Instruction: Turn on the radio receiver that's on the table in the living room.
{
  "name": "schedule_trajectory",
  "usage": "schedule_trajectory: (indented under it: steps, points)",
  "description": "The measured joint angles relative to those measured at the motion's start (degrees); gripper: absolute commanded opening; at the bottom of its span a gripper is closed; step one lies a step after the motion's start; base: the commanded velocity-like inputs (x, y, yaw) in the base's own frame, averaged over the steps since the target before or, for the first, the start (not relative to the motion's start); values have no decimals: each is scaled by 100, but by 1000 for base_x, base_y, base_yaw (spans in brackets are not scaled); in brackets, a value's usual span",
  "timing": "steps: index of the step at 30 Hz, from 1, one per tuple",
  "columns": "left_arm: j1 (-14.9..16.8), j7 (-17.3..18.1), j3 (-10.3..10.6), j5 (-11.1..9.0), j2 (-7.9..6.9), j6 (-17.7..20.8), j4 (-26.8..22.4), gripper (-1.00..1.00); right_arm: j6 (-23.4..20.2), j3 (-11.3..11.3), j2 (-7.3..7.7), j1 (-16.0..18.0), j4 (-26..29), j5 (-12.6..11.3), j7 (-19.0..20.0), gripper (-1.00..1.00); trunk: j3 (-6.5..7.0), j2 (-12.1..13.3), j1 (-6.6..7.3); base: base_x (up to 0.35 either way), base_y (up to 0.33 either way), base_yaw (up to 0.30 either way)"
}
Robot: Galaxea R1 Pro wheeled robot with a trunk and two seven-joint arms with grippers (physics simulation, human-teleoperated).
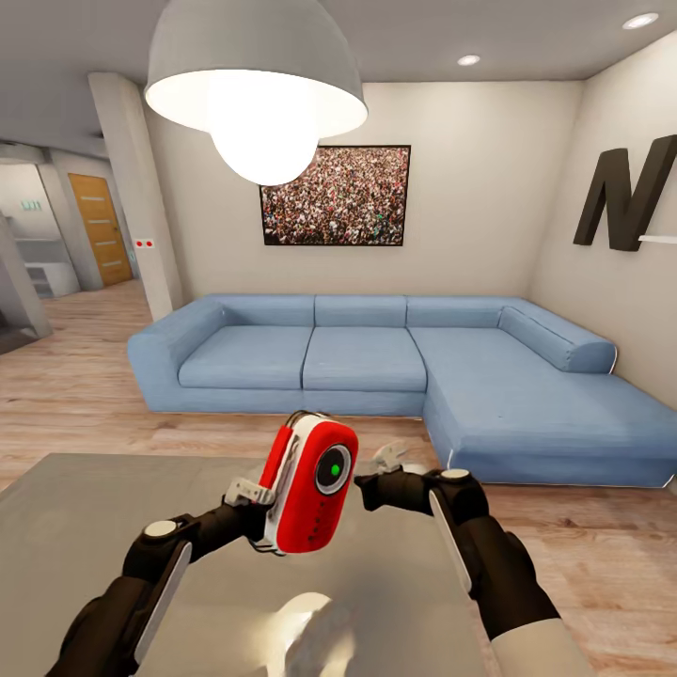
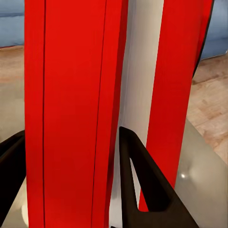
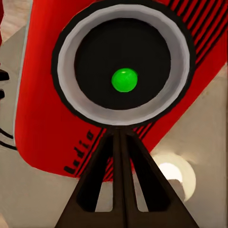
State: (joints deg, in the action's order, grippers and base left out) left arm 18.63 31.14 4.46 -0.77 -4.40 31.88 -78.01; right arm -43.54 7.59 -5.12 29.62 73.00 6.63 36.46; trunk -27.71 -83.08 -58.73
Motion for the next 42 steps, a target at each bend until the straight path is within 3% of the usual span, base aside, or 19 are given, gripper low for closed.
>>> schedule_trajectory:
  steps: [16, 19, 31, 33, 42]
  points:
    - [0, -4, -101, -8, 0, 9, -1, -100, -144, -25, 53, 0, 364, 34, -29, -100, 0, 0, 0, 0, 0, 0]
    - [0, -5, -237, 8, 0, 6, -23, -100, -174, -30, 61, 0, 390, 48, -53, -100, 0, 0, 0, 0, 0, 0]
    - [-1, -3, -361, -8, 9, 32, -44, -100, -190, -47, 160, 0, 607, 66, -778, -100, 0, 0, 0, 0, 0, 0]
    - [-1, -4, -384, -6, 6, 30, -45, -100, -188, -47, 246, 0, 610, 72, -1154, -100, 0, 0, 0, 0, 0, 0]
    - [0, -9, -584, 24, -52, 27, -38, -100, -190, -119, 286, 0, 610, 65, -1628, -100, 0, 0, 0, 0, 0, 0]
